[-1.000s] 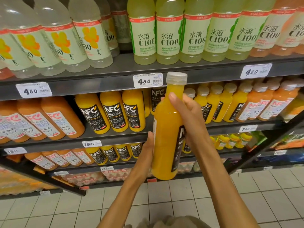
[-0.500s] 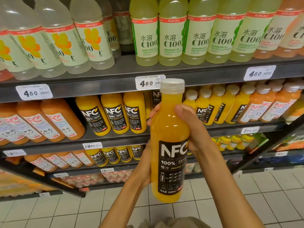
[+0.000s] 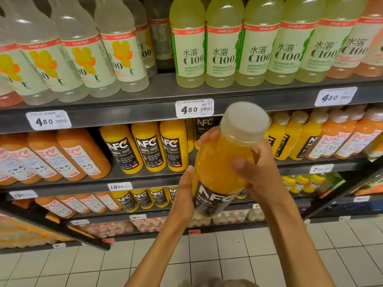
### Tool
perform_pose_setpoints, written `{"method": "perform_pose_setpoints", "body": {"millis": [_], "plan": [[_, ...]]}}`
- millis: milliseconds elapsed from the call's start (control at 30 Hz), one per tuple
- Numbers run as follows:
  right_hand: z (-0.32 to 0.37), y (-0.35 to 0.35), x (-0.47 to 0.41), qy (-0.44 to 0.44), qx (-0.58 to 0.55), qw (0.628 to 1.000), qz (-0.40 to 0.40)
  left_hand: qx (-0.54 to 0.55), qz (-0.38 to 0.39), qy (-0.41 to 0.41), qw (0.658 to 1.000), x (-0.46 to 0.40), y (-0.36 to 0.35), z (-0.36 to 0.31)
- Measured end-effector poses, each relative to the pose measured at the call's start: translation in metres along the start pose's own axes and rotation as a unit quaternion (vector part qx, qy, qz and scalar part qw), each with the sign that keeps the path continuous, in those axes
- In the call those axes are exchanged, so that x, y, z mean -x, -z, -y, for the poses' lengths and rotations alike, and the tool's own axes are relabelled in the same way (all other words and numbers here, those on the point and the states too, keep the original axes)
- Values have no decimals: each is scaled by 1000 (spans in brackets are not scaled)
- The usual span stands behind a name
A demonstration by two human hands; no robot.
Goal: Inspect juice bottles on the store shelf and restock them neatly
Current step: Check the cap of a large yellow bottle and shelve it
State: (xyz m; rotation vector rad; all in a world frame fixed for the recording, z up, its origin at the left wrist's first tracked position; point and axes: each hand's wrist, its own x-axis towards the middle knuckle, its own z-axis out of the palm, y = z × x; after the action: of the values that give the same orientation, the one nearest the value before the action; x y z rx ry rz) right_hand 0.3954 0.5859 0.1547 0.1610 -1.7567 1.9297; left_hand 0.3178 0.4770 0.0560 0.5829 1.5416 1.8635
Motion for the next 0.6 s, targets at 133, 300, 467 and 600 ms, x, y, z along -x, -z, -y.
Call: {"method": "perform_pose_setpoints", "body": {"millis": [133, 300, 467, 600], "plan": [[4, 5, 4, 8, 25, 999, 38, 17, 14, -21, 1000, 3, -3, 7], [1, 7, 8, -7, 10, 1000, 9, 0, 30, -15, 999, 7, -7, 6], [-10, 7, 7, -53, -33, 997, -53, -3, 29, 35, 999, 6, -4, 8], [-26, 17, 2, -111, -72, 988, -80, 25, 28, 84, 996, 15, 0, 13]]}}
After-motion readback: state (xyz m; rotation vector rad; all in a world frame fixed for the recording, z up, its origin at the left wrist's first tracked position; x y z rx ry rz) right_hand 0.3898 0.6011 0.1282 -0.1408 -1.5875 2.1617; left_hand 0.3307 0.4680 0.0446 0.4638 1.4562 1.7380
